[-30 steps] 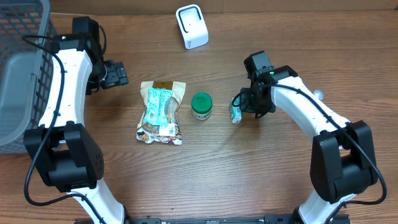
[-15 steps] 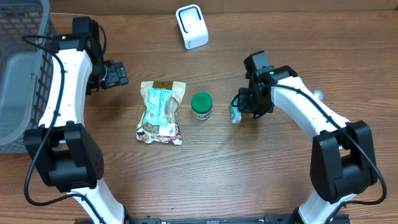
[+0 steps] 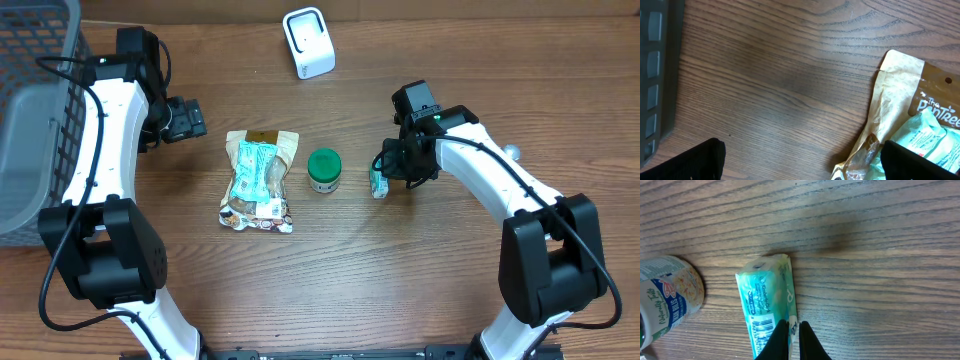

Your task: Scan the item barcode

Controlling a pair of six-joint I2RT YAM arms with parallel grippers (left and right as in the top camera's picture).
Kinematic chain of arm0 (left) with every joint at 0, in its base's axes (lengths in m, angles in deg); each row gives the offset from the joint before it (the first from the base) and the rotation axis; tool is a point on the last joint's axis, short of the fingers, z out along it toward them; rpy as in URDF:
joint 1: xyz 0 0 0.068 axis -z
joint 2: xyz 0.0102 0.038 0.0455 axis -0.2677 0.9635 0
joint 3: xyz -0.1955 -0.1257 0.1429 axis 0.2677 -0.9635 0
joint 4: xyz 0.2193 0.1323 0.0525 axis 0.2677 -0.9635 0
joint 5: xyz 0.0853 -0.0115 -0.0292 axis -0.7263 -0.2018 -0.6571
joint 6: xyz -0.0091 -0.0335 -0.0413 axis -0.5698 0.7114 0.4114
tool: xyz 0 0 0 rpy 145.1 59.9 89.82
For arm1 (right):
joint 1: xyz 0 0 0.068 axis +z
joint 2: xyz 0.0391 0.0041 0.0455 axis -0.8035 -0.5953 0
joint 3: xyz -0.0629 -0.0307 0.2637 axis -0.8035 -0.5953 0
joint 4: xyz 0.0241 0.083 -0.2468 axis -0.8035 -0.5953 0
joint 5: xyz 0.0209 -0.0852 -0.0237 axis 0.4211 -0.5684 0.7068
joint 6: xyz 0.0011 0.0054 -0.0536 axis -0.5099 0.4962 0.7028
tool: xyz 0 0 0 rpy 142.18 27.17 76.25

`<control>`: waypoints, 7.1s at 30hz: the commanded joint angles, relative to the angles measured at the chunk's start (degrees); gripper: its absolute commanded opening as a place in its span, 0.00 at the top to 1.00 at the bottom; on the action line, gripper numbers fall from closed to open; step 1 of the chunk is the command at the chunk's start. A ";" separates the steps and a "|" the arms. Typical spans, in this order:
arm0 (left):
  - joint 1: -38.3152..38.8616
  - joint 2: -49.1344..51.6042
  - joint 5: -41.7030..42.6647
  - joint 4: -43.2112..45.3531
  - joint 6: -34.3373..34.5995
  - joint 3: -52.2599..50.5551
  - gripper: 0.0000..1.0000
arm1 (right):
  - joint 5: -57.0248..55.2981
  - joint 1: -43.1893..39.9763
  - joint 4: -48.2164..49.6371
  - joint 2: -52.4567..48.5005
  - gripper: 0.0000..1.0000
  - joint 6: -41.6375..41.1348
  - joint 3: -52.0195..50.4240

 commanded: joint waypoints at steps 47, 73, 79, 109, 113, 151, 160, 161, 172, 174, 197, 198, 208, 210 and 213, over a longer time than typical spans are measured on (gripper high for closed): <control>0.31 -0.57 -0.33 0.09 -0.68 0.87 0.01 | 7.21 0.15 1.20 0.76 0.95 0.00 -2.73; 0.33 -0.57 -0.33 0.09 -0.68 0.87 0.00 | 11.69 0.15 3.61 0.76 0.83 1.79 -2.73; 0.31 -0.57 -0.33 0.09 -0.68 0.87 0.00 | 11.69 0.15 4.11 0.76 0.74 1.73 -2.99; 0.31 -0.57 -0.33 0.11 -0.68 0.87 0.00 | 15.15 0.22 18.95 0.11 0.71 1.49 -10.32; 0.31 -0.57 -0.33 0.09 -0.68 0.87 0.00 | 15.89 0.22 20.68 0.11 0.71 1.44 -11.76; 0.28 -0.57 -0.33 0.09 -0.68 0.87 0.00 | 16.20 0.22 29.31 0.07 0.72 -0.02 -16.24; 0.28 -0.57 -0.33 0.09 -0.68 0.87 0.00 | 16.17 0.22 29.92 0.07 0.72 -0.02 -16.24; 0.26 -0.57 -0.33 0.09 -0.68 0.87 0.00 | 16.17 0.22 29.94 0.07 0.72 -0.02 -16.24; 0.26 -0.57 -0.33 0.11 -0.68 0.87 0.01 | 16.17 0.22 29.94 0.07 0.72 0.00 -16.24; 0.28 -0.57 -0.33 0.09 -0.68 0.87 0.00 | 16.17 0.22 29.94 0.07 0.73 0.00 -16.24; 0.26 -0.57 -0.33 0.09 -0.68 0.87 0.00 | 11.63 3.04 29.81 0.00 0.77 -0.04 -16.98; 0.26 -0.57 -0.33 0.09 -0.68 0.87 0.00 | 11.63 3.04 29.73 0.00 0.76 -0.04 -16.98; 0.33 -0.57 -0.33 0.09 -0.68 0.87 0.01 | 11.61 3.04 29.46 -0.26 0.76 -0.02 -16.98; 0.33 -0.57 -0.33 0.09 -0.68 0.87 0.01 | 11.61 3.04 29.49 -0.57 0.76 -0.02 -16.98; 0.31 -0.57 -0.33 0.09 -0.68 0.87 0.01 | 11.41 3.04 29.51 -1.46 0.76 -0.02 -16.98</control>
